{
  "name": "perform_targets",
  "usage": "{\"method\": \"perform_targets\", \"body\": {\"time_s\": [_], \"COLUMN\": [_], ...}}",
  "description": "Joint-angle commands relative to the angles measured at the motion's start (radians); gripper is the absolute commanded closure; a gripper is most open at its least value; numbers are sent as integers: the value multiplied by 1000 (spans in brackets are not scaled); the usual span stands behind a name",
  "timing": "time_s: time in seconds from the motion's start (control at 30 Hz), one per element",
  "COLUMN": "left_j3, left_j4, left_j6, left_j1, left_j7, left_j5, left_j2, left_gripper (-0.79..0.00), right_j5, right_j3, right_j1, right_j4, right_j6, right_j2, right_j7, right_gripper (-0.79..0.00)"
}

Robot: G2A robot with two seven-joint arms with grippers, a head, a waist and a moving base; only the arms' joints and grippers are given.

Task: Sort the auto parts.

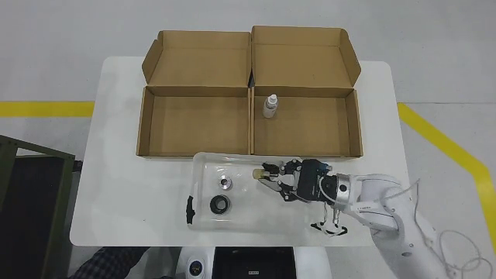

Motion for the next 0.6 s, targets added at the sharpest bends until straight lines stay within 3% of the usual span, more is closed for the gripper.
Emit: {"method": "perform_targets", "body": {"time_s": [0.0, 0.57], "left_j3": [0, 0], "left_j4": [0, 0], "left_j6": [0, 0], "left_j1": [0, 0], "left_j7": [0, 0], "left_j5": [0, 0], "left_j2": [0, 0], "left_gripper": [-785, -785], "right_j5": [46, 324], "right_j3": [15, 155], "right_j1": [3, 8], "right_j4": [2, 7], "right_j6": [-4, -57], "right_j2": [2, 25], "right_j7": [-5, -5], "right_gripper": [0, 0]}}
